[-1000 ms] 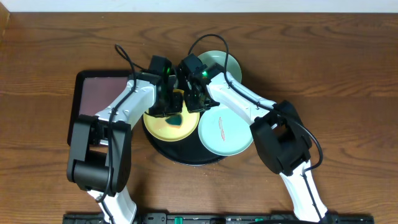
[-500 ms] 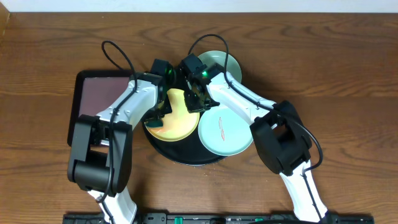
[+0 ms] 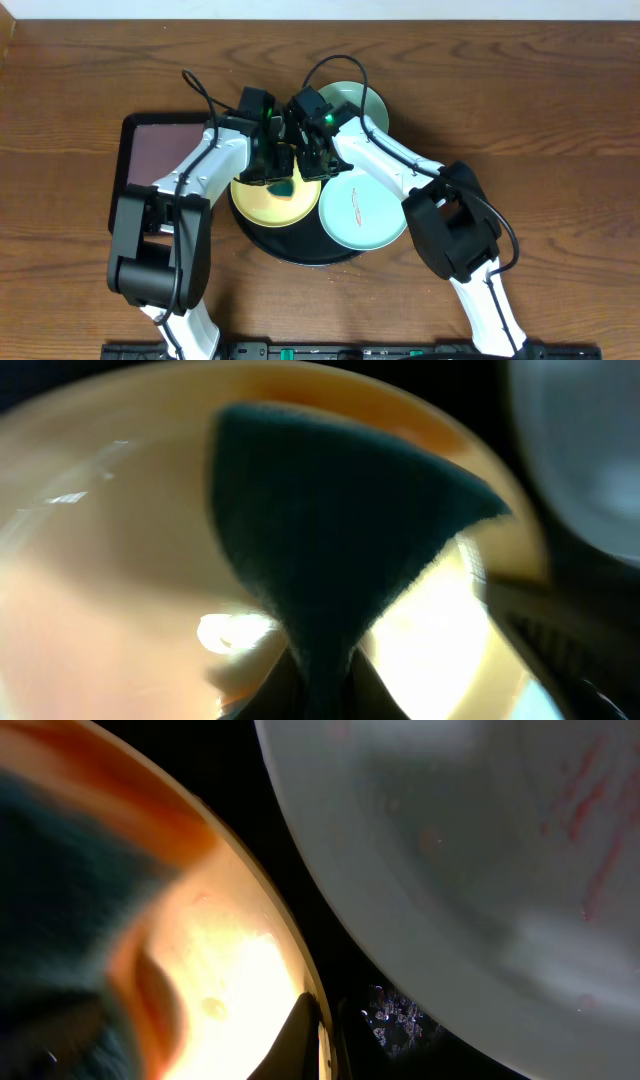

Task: Clean dirty plates on tray and stack at the side
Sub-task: 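Scrub the yellow plate with the sponge held in left gripper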

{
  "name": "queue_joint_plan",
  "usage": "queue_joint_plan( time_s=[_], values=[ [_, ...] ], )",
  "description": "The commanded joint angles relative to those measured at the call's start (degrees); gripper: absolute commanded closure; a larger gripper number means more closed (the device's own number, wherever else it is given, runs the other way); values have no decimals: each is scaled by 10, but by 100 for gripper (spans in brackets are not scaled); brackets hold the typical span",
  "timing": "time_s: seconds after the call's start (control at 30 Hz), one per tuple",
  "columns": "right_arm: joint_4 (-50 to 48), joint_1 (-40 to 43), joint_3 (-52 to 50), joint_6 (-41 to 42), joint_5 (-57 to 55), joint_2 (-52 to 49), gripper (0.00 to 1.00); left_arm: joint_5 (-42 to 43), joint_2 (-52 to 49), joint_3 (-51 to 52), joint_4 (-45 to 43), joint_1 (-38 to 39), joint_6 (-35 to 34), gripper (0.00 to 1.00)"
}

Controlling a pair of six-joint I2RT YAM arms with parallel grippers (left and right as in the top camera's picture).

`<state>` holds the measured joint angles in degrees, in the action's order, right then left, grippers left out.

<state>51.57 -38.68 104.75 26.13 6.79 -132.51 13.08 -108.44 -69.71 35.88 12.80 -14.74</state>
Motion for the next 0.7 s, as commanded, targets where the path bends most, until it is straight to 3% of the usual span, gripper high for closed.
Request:
queue_joint_plan(
  time_s=[0.0, 0.07, 0.2, 0.3, 0.5, 0.67],
  values=[
    [5, 9, 0, 0, -23, -17, 96, -230, -8, 5, 17, -2, -120, 93],
    [5, 9, 0, 0, -23, -17, 96, -304, -8, 5, 37, -2, -167, 93],
    [5, 9, 0, 0, -23, -17, 95, -303, -8, 5, 65, -1, -169, 93],
    [5, 9, 0, 0, -23, -17, 95, -207, -8, 5, 90, 1, -111, 93],
    [5, 9, 0, 0, -22, -17, 95, 108, -8, 5, 93, 2, 111, 93],
    [5, 9, 0, 0, -22, -17, 96, 122, -8, 5, 60, 0, 141, 93]
  ],
)
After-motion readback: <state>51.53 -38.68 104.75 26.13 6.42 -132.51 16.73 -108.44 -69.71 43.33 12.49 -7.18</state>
